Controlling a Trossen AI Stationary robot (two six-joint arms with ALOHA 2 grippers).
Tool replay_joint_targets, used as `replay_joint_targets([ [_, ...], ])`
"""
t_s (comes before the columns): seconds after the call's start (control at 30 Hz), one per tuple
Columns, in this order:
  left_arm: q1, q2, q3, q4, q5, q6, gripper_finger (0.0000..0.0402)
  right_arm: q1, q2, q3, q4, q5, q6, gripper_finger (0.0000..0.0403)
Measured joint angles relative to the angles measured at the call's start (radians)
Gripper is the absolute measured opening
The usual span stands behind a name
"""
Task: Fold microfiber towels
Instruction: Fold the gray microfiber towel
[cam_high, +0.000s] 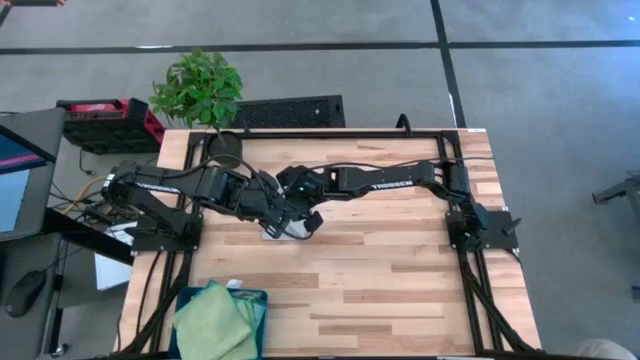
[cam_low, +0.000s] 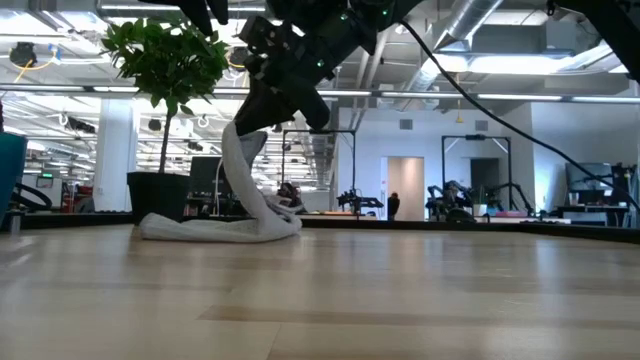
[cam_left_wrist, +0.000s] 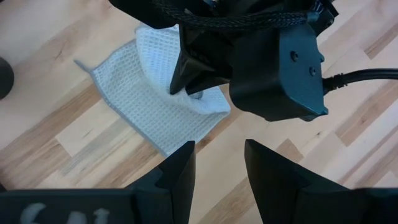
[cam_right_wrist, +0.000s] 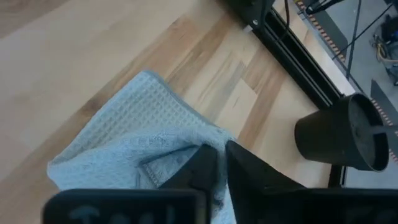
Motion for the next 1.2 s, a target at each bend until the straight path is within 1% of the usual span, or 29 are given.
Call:
replay_joint_targets([
  [0.13,0.0,0.0,0.0,-0.001,0.0,0.0,0.0131,0.003,0.0,0.0,-0.002,-0.006,-0.006,0.009],
  [0.3,0.0,0.0,0.0,-0.001,0.001,0.001,0.0131,0.018,0.0,0.0,0.0,-0.005,-0.069,0.0133],
  [0.37,-0.001,0.0,0.0,-0.001,0.001,0.001,0.0131,0.02,0.0,0.0,-0.011,0.0,-0.049,0.0147],
  [0.47,0.0,0.0,0.0,-0.001,0.001,0.001,0.0131,0.019,-0.008,0.0,-0.07,0.001,0.033,0.0158],
  [0.67,0.0,0.0,0.0,-0.004,0.0,0.0,0.0131,-0.015,-0.012,0.0,-0.248,0.001,0.263,0.0164],
  [0.8,0.001,0.001,0.0,-0.006,-0.003,0.001,0.0131,-0.043,0.003,-0.001,-0.336,0.0,0.395,0.0163],
  [0.93,-0.002,0.001,0.0,-0.003,0.005,0.002,0.0131,-0.074,0.034,-0.002,-0.343,0.004,0.489,0.0162],
  [1.07,0.0,0.001,0.0,-0.003,0.004,0.002,0.0131,-0.092,0.067,0.001,-0.315,0.002,0.525,0.0161],
  [1.1,0.0,0.001,0.0,-0.004,0.004,0.001,0.0131,-0.096,0.073,-0.003,-0.328,0.002,0.521,0.0161],
  [1.2,-0.001,0.001,0.0,-0.005,0.004,0.001,0.0131,-0.1,0.096,0.001,-0.295,0.002,0.484,0.0162],
])
